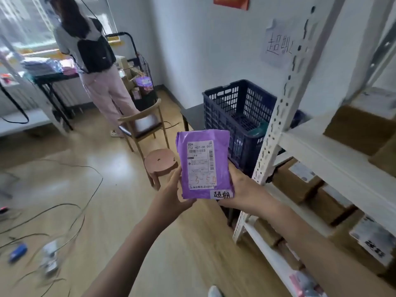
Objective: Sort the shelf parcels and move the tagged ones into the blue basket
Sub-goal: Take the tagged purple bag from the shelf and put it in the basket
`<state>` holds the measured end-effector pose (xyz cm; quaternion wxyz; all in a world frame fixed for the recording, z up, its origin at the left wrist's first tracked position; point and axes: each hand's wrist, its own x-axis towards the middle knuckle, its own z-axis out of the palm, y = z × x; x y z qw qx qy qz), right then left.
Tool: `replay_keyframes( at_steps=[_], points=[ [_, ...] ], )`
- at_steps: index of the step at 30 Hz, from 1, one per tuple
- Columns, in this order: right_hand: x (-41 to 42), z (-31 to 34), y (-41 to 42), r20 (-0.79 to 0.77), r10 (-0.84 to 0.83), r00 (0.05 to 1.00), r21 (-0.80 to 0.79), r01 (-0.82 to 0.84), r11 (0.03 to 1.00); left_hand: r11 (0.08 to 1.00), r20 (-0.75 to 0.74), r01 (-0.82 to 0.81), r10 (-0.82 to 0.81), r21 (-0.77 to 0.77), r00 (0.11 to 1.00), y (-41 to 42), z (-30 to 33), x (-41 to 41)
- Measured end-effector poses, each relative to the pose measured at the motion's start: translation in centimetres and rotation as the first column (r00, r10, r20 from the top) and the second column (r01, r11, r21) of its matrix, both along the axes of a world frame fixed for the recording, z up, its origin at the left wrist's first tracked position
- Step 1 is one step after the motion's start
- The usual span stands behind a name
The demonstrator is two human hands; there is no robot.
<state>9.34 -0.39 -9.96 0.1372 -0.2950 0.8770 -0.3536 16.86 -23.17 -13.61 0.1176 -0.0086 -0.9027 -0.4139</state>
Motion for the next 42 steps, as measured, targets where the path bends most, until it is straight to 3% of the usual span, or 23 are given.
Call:
replay_keyframes(
  at_steps=[10,15,19,27,32,36,42],
  points=[
    [-19.3,-0.7,-12.3,0.014,-0.158,0.987,-0.002,0.158,0.987,0.994,-0.005,0.029,-0.029,-0.110,1.000,-11.7,0.7,-21.5],
    [-29.3,-2.2,-16.8,0.004,-0.325,0.946,0.052,0.324,0.944,0.971,0.039,0.237,-0.236,-0.034,0.971,-16.3,-0.6,-35.5],
    [-35.5,-2.2,-17.9,0.039,-0.518,0.854,0.092,0.513,0.853,0.906,0.075,0.417,-0.412,-0.074,0.908,-17.5,-0.5,-45.8],
    [-46.1,-1.9,-13.9,0.051,-0.724,0.688,0.121,0.715,0.689,0.776,0.139,0.623,-0.610,-0.093,0.780,-12.8,-0.4,-61.7],
    [-51.0,-3.4,-10.5,0.129,-0.771,0.623,0.147,0.757,0.637,0.697,0.225,0.711,-0.680,-0.097,0.697,-8.2,-2.0,-68.7],
    [-55.3,-6.3,-8.2,0.204,-0.765,0.610,0.196,0.740,0.643,0.639,0.320,0.761,-0.701,-0.115,0.637,-4.7,-5.4,-74.4],
    [-60.4,-13.5,-6.7,0.396,-0.789,0.471,0.254,0.769,0.586,0.547,0.557,0.828,-0.652,-0.124,0.514,-1.4,-13.1,-79.8]
  ],
)
